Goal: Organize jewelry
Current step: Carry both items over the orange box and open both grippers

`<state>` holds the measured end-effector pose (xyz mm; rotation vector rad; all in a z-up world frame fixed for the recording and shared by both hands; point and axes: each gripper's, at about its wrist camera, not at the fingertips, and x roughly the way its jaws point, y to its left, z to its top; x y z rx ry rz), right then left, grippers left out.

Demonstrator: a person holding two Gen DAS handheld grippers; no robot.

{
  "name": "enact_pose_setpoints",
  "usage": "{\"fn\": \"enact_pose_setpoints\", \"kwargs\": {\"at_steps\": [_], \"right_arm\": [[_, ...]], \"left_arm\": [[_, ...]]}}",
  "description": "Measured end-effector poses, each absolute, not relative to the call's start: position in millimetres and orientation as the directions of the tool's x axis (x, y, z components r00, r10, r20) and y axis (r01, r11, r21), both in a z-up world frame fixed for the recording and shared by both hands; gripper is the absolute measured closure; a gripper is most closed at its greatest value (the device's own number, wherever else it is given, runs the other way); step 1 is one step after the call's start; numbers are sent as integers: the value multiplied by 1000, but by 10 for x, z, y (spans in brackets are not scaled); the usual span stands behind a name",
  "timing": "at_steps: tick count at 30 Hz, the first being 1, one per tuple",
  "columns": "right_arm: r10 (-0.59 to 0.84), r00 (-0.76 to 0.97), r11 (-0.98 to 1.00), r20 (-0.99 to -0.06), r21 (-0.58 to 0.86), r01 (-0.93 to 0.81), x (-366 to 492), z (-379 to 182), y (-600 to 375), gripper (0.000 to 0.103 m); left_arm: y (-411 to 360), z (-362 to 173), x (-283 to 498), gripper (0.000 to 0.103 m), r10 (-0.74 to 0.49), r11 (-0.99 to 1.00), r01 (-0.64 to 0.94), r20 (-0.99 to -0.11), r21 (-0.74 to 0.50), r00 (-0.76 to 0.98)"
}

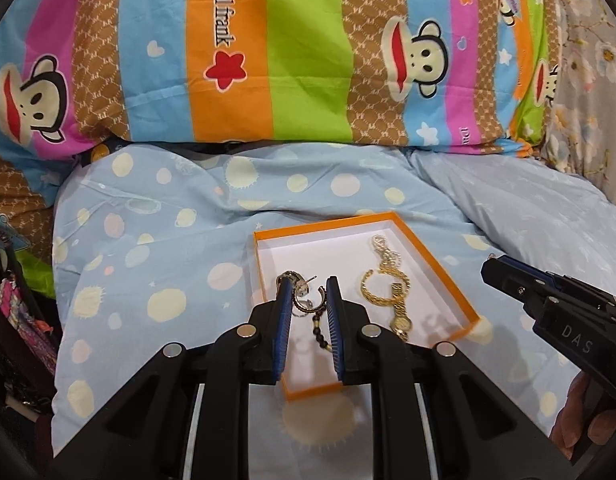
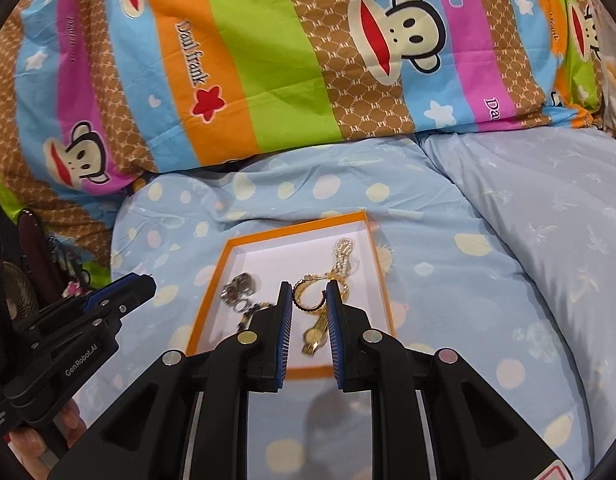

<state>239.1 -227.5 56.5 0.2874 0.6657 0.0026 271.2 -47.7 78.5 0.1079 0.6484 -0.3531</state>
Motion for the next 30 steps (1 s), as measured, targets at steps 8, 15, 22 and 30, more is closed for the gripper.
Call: {"fn": "enact_pose_setpoints", "kwargs": {"at_steps": [8,15,22,30], "right_arm": [[75,758,961,-648,249,117,2813,173,-2340,87],[82,756,960,-649,254,114,2922,84,-2335,87],[76,754,964,-653,241,112,2965,34,-2316,87],[56,749,967,-660,222,123,2982,-36,-2313,86]], "left_arm": [[-599,407,3142,86,-260,944,330,-649,-14,715],[-628,255,3251,86,-257,946,324,-652,-18,714],[-620,180,3319,86,-256,948,318,-658,-25,709],[-628,113,3334,72,-252,948,319,-658,-20,710]]}}
